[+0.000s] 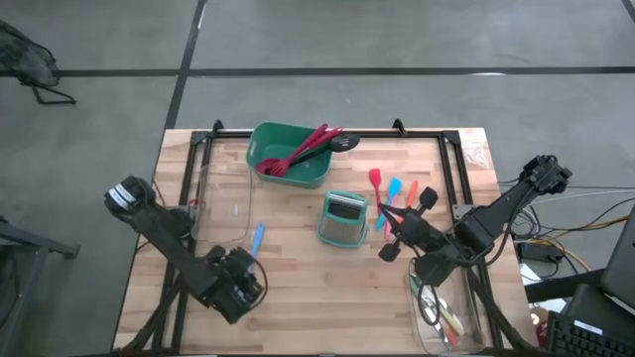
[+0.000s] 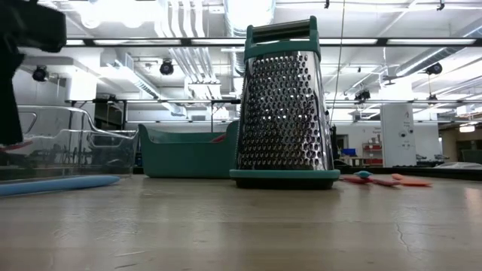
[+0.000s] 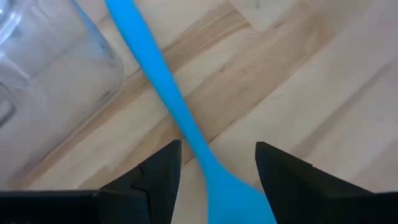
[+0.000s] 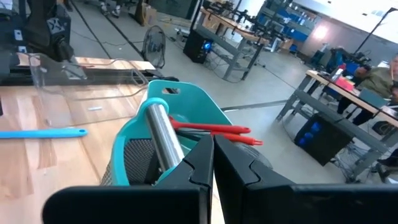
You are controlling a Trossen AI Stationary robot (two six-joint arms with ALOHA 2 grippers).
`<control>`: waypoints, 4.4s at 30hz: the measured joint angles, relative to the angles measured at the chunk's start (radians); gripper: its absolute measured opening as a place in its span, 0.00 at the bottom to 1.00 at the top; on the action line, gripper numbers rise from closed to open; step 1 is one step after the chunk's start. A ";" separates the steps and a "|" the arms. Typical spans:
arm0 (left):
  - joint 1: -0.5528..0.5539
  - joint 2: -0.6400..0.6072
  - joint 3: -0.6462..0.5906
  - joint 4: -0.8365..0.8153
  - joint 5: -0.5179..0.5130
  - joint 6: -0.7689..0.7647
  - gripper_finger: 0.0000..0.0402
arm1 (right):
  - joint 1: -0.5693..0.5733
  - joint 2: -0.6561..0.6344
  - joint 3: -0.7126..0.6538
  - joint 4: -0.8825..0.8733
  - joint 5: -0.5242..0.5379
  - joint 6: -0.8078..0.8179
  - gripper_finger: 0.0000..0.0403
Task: Pick & Place Kitchen Items
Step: Put the blue spoon into the green bin
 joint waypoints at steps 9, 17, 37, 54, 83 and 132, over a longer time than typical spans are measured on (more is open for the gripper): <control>0.000 0.105 -0.024 0.083 0.031 -0.027 0.52 | 0.000 0.000 -0.011 0.010 -0.002 0.000 0.02; -0.001 0.163 -0.024 0.081 0.055 -0.034 0.51 | 0.000 0.000 -0.011 0.014 -0.002 -0.001 0.02; -0.005 0.165 0.014 0.146 -0.051 0.071 0.07 | 0.000 0.000 -0.011 0.025 -0.004 -0.001 0.02; -0.003 0.159 0.030 0.073 -0.112 -0.077 0.15 | 0.000 0.000 -0.016 0.040 -0.004 -0.001 0.02; -0.008 0.101 0.000 0.062 -0.165 -0.015 0.19 | 0.000 0.000 -0.019 0.050 -0.004 0.004 0.02; -0.003 0.039 -0.039 0.202 -0.313 0.108 0.01 | 0.000 0.000 -0.025 0.077 -0.057 0.011 0.02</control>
